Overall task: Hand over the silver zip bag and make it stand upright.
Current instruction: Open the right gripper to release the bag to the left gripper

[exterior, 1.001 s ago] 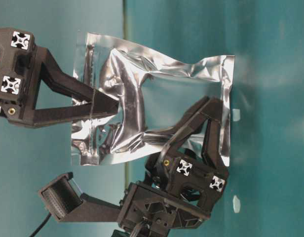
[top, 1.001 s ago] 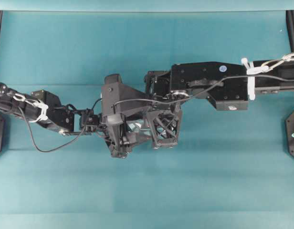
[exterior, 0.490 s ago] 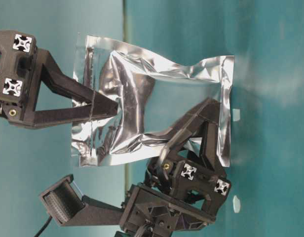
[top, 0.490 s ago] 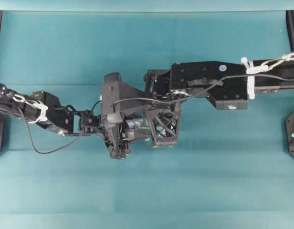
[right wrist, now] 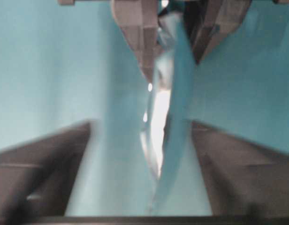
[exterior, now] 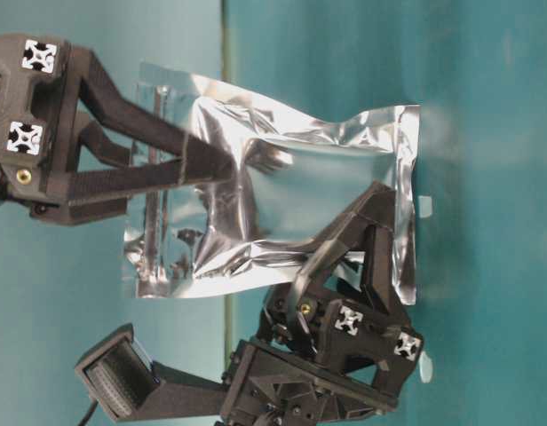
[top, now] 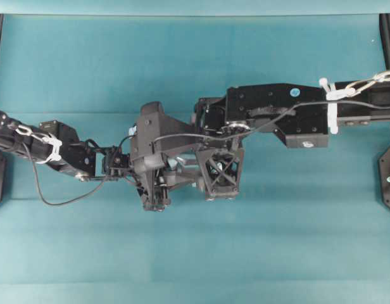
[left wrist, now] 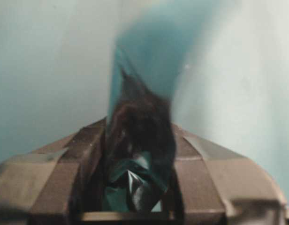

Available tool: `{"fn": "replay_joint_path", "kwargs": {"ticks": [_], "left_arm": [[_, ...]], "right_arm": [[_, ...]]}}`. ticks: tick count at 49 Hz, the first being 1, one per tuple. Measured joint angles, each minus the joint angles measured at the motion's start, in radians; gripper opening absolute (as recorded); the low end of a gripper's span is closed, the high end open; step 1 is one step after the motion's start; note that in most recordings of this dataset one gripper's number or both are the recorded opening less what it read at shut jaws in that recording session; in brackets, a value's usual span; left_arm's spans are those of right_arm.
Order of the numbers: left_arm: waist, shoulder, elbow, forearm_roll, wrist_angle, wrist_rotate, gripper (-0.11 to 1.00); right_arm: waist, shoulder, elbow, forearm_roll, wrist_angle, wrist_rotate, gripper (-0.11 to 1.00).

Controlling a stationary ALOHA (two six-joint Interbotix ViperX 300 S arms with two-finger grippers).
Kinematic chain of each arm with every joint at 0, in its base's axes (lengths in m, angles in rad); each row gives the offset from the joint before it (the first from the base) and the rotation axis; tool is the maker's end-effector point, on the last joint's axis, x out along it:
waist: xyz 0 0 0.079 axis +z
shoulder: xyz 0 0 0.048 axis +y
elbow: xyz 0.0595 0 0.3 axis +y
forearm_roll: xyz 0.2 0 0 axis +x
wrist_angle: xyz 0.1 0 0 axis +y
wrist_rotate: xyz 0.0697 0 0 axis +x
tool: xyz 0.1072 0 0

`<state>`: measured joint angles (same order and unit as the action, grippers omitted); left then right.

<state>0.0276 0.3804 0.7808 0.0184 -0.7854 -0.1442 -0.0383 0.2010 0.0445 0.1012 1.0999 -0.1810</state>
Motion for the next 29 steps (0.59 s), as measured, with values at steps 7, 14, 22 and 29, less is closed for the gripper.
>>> {"fn": "replay_joint_path", "kwargs": {"ticks": [7,14,22,29], "left_arm": [[0.0,0.0,-0.002,0.002,0.005,0.002,0.29],[0.0,0.0,-0.002,0.002,0.006,0.008,0.29],[-0.002,0.0,-0.002,0.002,0.005,0.025,0.29],[-0.002,0.0,-0.002,0.0,0.005,0.028,0.29]], "right_arm": [[0.0,0.0,0.0,-0.012,-0.002,-0.002,0.91],[0.0,-0.008,0.0,-0.014,0.002,0.0,0.91],[-0.015,-0.057,0.006,-0.026,0.005,0.029,0.91],[-0.026,-0.13,0.044,-0.051,0.009,0.057,0.91]]}}
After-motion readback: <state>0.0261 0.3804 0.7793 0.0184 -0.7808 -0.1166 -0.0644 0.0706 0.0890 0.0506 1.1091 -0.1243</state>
